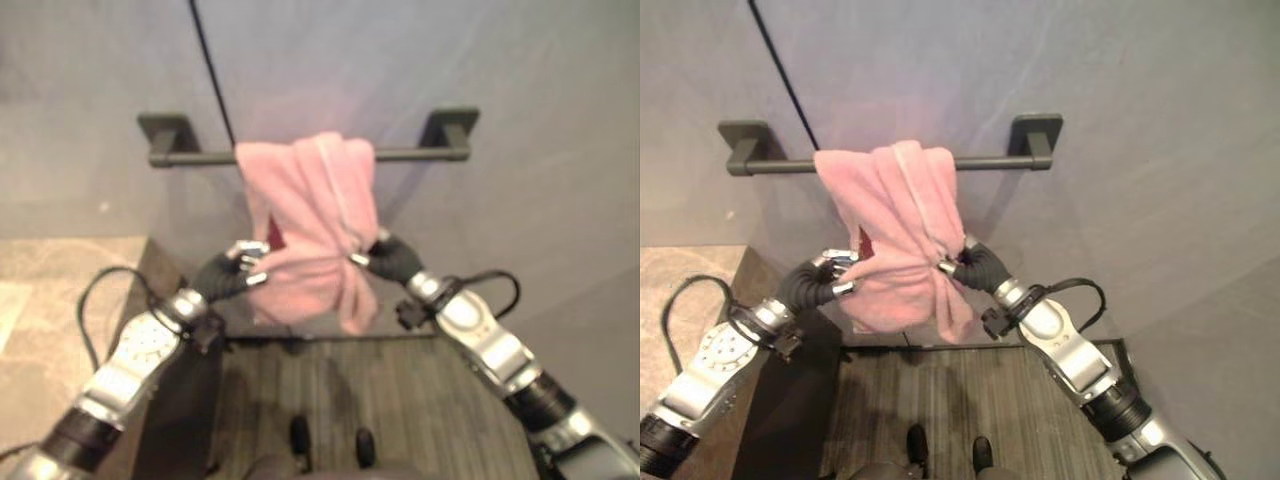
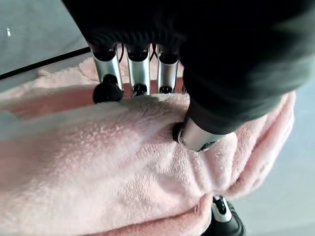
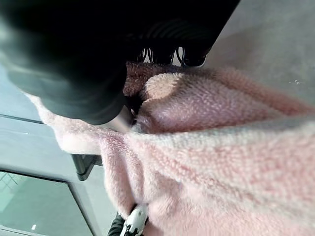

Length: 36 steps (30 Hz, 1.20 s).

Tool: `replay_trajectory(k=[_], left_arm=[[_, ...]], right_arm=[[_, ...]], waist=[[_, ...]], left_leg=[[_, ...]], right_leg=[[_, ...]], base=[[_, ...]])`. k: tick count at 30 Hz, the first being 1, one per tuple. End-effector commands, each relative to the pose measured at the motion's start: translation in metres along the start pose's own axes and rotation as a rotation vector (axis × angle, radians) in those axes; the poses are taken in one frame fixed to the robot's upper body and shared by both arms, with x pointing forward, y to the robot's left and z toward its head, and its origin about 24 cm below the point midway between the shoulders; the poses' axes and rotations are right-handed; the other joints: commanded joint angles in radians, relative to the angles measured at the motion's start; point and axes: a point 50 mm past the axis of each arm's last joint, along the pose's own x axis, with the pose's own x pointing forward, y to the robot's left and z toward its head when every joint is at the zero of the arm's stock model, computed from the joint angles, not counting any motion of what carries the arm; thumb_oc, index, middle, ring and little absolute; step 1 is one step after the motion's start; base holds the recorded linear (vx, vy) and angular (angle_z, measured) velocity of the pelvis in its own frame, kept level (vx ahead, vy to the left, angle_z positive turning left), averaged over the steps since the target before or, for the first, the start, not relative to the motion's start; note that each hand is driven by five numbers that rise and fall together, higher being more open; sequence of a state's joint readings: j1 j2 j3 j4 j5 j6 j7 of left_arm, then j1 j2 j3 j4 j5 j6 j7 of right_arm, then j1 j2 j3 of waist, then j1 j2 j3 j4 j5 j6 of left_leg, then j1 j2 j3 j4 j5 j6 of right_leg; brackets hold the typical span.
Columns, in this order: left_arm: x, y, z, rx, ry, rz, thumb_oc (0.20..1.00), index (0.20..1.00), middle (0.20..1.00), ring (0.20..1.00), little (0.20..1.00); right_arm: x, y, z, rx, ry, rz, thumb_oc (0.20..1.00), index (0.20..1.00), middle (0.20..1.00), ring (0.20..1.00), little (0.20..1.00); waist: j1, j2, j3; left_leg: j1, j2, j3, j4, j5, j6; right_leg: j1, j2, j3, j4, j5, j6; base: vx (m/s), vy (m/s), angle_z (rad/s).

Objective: Put brush and paste in cup on sink, flatten towel.

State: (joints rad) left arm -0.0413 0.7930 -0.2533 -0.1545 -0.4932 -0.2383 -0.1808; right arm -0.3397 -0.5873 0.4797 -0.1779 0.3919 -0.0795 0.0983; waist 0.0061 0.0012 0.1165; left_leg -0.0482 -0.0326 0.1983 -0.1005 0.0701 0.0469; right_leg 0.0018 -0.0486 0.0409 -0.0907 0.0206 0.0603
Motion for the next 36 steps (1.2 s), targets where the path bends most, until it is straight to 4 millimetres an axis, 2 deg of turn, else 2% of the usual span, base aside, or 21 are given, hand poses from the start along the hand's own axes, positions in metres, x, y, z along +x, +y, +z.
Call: replay_trajectory(k=[1, 2, 4, 5, 7, 8, 9, 10, 12, 13, 14, 15, 19, 20, 21, 22, 23, 24, 36], left_arm=[[-0.022, 0.046, -0.003, 0.096, 0.058, 0.199, 0.2, 0.2, 0.2, 0.2, 0.2], [-0.027, 0.046, -0.012, 0.042, 0.075, 0.234, 0.2, 0.2, 0.2, 0.2, 0.2], [-0.026, 0.046, -0.015, 0.017, 0.08, 0.248, 0.2, 0.2, 0.2, 0.2, 0.2], [-0.023, 0.045, -0.009, 0.061, 0.058, 0.229, 0.2, 0.2, 0.2, 0.2, 0.2], [-0.023, 0.044, -0.009, 0.041, 0.042, 0.255, 0.2, 0.2, 0.2, 0.2, 0.2], [-0.023, 0.039, -0.024, -0.093, 0.052, 0.326, 0.2, 0.2, 0.2, 0.2, 0.2], [-0.023, 0.039, -0.024, -0.093, 0.051, 0.326, 0.2, 0.2, 0.2, 0.2, 0.2], [-0.023, 0.039, -0.018, 0.037, 0.076, 0.25, 0.2, 0.2, 0.2, 0.2, 0.2], [-0.026, 0.037, -0.019, 0.011, 0.075, 0.254, 0.2, 0.2, 0.2, 0.2, 0.2], [-0.028, 0.034, -0.033, -0.076, 0.109, 0.295, 0.2, 0.2, 0.2, 0.2, 0.2], [-0.029, 0.034, -0.025, -0.025, 0.091, 0.266, 0.2, 0.2, 0.2, 0.2, 0.2], [-0.031, 0.032, -0.039, -0.111, 0.125, 0.316, 0.2, 0.2, 0.2, 0.2, 0.2], [-0.031, 0.03, -0.034, 0.025, 0.15, 0.242, 0.2, 0.2, 0.2, 0.2, 0.2], [-0.03, 0.028, -0.036, -0.024, 0.14, 0.254, 0.2, 0.2, 0.2, 0.2, 0.2], [-0.03, 0.028, -0.036, -0.024, 0.14, 0.254, 0.2, 0.2, 0.2, 0.2, 0.2], [-0.03, 0.027, -0.037, -0.025, 0.144, 0.248, 0.2, 0.2, 0.2, 0.2, 0.2], [-0.03, 0.027, -0.037, -0.013, 0.147, 0.248, 0.2, 0.2, 0.2, 0.2, 0.2], [-0.03, 0.027, -0.037, -0.008, 0.147, 0.253, 0.2, 0.2, 0.2, 0.2, 0.2], [-0.032, 0.029, -0.033, 0.033, 0.145, 0.233, 0.2, 0.2, 0.2, 0.2, 0.2]], right_arm=[[-0.004, -0.024, 0.015, -0.01, -0.116, -0.145, 0.2, 0.2, 0.2, 0.2, 0.2], [-0.004, -0.023, 0.018, -0.024, -0.125, -0.132, 0.2, 0.2, 0.2, 0.2, 0.2], [-0.003, -0.022, 0.018, -0.03, -0.125, -0.123, 0.2, 0.2, 0.2, 0.2, 0.2], [0.001, -0.018, 0.019, -0.025, -0.132, -0.104, 0.2, 0.2, 0.2, 0.2, 0.2], [0.002, -0.019, 0.02, -0.012, -0.141, -0.116, 0.2, 0.2, 0.2, 0.2, 0.2], [0.001, -0.021, 0.014, 0.015, -0.132, -0.154, 0.2, 0.2, 0.2, 0.2, 0.2], [0.001, -0.021, 0.014, 0.014, -0.132, -0.154, 0.2, 0.2, 0.2, 0.2, 0.2], [0.004, -0.015, 0.014, -0.007, -0.116, -0.101, 0.2, 0.2, 0.2, 0.2, 0.2], [0.003, -0.013, 0.016, 0.007, -0.127, -0.091, 0.2, 0.2, 0.2, 0.2, 0.2], [0.001, -0.016, 0.009, 0.0, -0.098, -0.116, 0.2, 0.2, 0.2, 0.2, 0.2], [0.002, -0.013, 0.01, 0.019, -0.11, -0.104, 0.2, 0.2, 0.2, 0.2, 0.2], [0.002, -0.013, 0.007, 0.008, -0.093, -0.109, 0.2, 0.2, 0.2, 0.2, 0.2], [0.004, -0.01, 0.007, 0.007, -0.093, -0.089, 0.2, 0.2, 0.2, 0.2, 0.2], [0.004, -0.01, 0.007, 0.015, -0.097, -0.096, 0.47, 0.47, 0.47, 0.47, 0.47], [0.004, -0.01, 0.007, 0.015, -0.097, -0.096, 0.627, 0.627, 0.627, 0.627, 0.627], [0.003, -0.011, 0.006, 0.003, -0.09, -0.105, 0.818, 0.818, 0.818, 0.818, 0.818], [0.003, -0.011, 0.005, 0.009, -0.089, -0.108, 0.862, 0.862, 0.862, 0.862, 0.862], [0.003, -0.011, 0.005, 0.01, -0.084, -0.111, 1.0, 1.0, 1.0, 1.0, 1.0], [0.0, -0.011, 0.004, 0.013, -0.09, -0.136, 1.0, 1.0, 1.0, 1.0, 1.0]], waist=[[0.023, -0.027, -0.037], [0.021, -0.026, -0.038], [0.021, -0.026, -0.037], [0.028, -0.025, -0.038], [0.029, -0.025, -0.037], [0.03, -0.024, -0.035], [0.03, -0.024, -0.036], [0.033, -0.024, -0.037], [0.032, -0.025, -0.037], [0.032, -0.024, -0.035], [0.034, -0.027, -0.032], [0.034, -0.027, -0.031], [0.037, -0.026, -0.029], [0.04, -0.027, -0.032], [0.04, -0.027, -0.031], [0.041, -0.026, -0.033], [0.042, -0.026, -0.034], [0.043, -0.025, -0.035], [0.041, -0.013, -0.044]], left_leg=[[0.043, -0.023, -0.02, 0.013, -0.162, 0.035], [0.043, -0.023, -0.02, 0.013, -0.162, 0.033], [0.042, -0.023, -0.022, 0.013, -0.16, 0.033], [0.043, -0.022, -0.025, 0.013, -0.159, 0.032], [0.045, -0.022, -0.027, 0.013, -0.159, 0.032], [0.044, -0.022, -0.031, 0.013, -0.158, 0.031], [0.043, -0.022, -0.031, 0.013, -0.158, 0.031], [0.041, -0.02, -0.032, 0.013, -0.155, 0.028], [0.042, -0.021, -0.034, 0.013, -0.155, 0.029], [0.042, -0.021, -0.035, 0.013, -0.155, 0.029], [0.041, -0.021, -0.037, 0.013, -0.154, 0.028], [0.04, -0.022, -0.039, 0.013, -0.154, 0.029], [0.041, -0.023, -0.041, 0.013, -0.154, 0.03], [0.042, -0.023, -0.043, 0.013, -0.155, 0.031], [0.042, -0.023, -0.043, 0.013, -0.155, 0.031], [0.044, -0.024, -0.043, 0.013, -0.157, 0.032], [0.045, -0.024, -0.043, 0.013, -0.158, 0.033], [0.046, -0.025, -0.042, 0.013, -0.158, 0.034], [0.058, -0.029, -0.039, 0.013, -0.164, 0.037]], right_leg=[[-0.002, -0.061, -0.06, 0.003, -0.028, 0.038], [-0.003, -0.061, -0.062, 0.003, -0.028, 0.038], [-0.004, -0.06, -0.062, 0.003, -0.029, 0.037], [0.001, -0.06, -0.068, 0.003, -0.031, 0.034], [0.003, -0.06, -0.071, 0.003, -0.031, 0.034], [0.004, -0.059, -0.075, 0.003, -0.03, 0.032], [0.003, -0.059, -0.075, 0.003, -0.03, 0.032], [0.003, -0.058, -0.078, 0.003, -0.033, 0.03], [0.005, -0.059, -0.081, 0.003, -0.035, 0.029], [0.006, -0.06, -0.086, 0.003, -0.033, 0.028], [0.007, -0.06, -0.09, 0.003, -0.033, 0.029], [0.007, -0.06, -0.089, 0.003, -0.033, 0.029], [0.008, -0.061, -0.091, 0.003, -0.033, 0.029], [0.01, -0.062, -0.091, 0.003, -0.033, 0.03], [0.01, -0.062, -0.091, 0.003, -0.033, 0.03], [0.012, -0.063, -0.092, 0.003, -0.034, 0.031], [0.013, -0.063, -0.093, 0.003, -0.034, 0.031], [0.014, -0.064, -0.094, 0.003, -0.034, 0.032], [0.024, -0.069, -0.095, 0.003, -0.038, 0.034]], base=[[0.0, -0.054, -0.01], [0.0, 0.0, 0.0], [0.0, 0.0, 0.0], [0.0, 0.0, 0.0], [0.0, 0.0, 0.0], [0.0, 0.0, 0.0], [0.0, 0.0, 0.0], [0.0, 0.0, 0.0], [0.0, 0.0, 0.0], [-0.01, 0.015, 0.06], [-0.01, 0.017, 0.07], [-0.01, 0.018, 0.07], [0.0, 0.002, 0.01], [0.0, 0.0, 0.0], [0.0, 0.0, 0.0], [0.0, 0.0, 0.0], [0.0, 0.0, 0.0], [0.0, 0.0, 0.0], [0.0, 0.0, 0.0]])
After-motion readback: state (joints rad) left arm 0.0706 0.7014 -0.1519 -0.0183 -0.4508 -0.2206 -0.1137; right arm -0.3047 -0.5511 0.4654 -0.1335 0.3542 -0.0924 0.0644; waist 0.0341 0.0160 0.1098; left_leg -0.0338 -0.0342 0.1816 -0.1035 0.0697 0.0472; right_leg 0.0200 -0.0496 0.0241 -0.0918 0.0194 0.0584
